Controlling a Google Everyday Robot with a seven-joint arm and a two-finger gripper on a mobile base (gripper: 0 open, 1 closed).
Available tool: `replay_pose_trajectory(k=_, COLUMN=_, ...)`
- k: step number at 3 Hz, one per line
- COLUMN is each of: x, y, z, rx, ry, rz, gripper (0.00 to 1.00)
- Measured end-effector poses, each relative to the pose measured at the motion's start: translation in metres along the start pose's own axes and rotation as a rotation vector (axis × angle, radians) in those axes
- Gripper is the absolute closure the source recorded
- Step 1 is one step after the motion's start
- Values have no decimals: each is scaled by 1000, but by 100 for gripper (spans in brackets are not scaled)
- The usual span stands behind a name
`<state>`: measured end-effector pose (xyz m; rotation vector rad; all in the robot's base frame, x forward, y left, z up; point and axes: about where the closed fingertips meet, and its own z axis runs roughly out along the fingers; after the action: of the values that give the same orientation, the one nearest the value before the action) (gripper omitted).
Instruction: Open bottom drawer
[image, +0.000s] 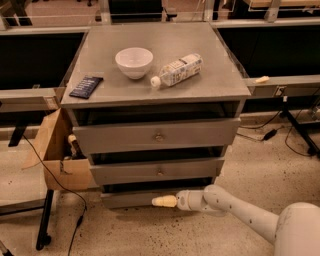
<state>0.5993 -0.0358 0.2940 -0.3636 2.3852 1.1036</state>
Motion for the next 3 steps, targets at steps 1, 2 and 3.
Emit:
replay_pose_trajectory(k=1, x=-29, y=-30, z=20, rx=-16, ry=-108, rz=-4, gripper=0)
replay_pose_trajectory(k=2, x=-47, y=-36, z=14, rx=-14, ry=-181, rz=-32, gripper=0)
replay_pose_trajectory(k=3, x=-58, y=-38, z=15, rx=-19, ry=-233, rz=-51, gripper=0)
